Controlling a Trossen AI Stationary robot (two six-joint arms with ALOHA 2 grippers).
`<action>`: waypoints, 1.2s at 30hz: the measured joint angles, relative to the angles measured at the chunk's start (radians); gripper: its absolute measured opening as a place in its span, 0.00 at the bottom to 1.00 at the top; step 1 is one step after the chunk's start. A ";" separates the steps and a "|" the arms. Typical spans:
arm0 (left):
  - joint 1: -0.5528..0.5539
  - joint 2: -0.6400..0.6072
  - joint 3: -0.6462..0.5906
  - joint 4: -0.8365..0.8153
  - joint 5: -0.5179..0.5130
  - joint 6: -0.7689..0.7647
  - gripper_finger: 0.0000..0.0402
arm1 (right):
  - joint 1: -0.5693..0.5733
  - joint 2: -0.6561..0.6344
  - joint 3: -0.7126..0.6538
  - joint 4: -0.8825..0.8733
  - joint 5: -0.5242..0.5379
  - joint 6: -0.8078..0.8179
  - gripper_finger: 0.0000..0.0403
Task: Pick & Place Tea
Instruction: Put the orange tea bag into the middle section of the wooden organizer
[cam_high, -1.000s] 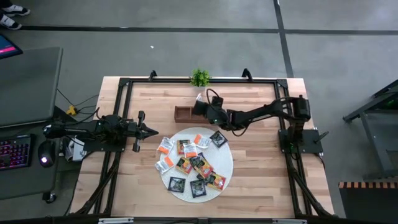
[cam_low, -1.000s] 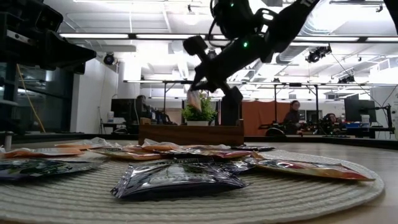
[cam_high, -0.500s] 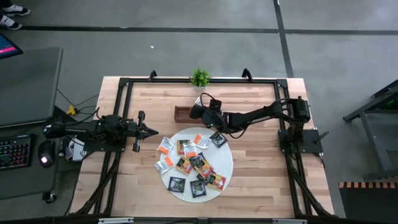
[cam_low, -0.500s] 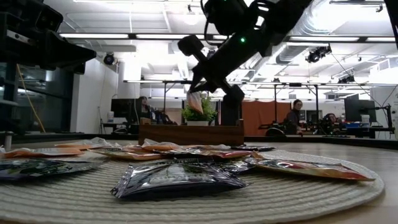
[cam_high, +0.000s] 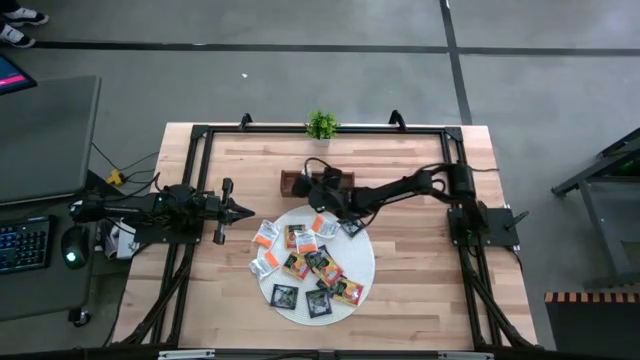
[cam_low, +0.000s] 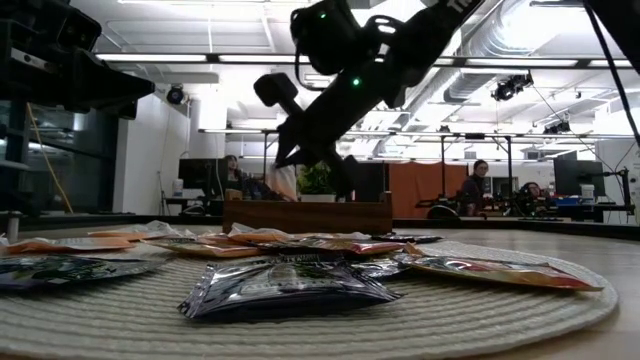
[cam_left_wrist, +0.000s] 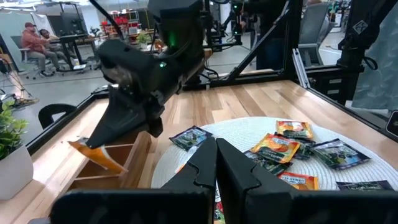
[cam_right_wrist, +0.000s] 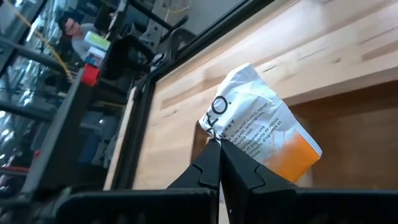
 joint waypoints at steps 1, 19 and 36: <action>0.000 0.000 0.000 0.000 0.000 0.000 0.00 | -0.001 0.001 0.000 -0.010 0.008 0.000 0.00; 0.000 0.000 0.000 0.000 0.000 0.000 0.00 | -0.040 -0.024 0.000 -0.156 0.041 -0.004 0.00; 0.000 0.000 0.000 0.000 0.000 0.000 0.00 | -0.048 -0.025 -0.001 -0.244 -0.016 0.008 0.00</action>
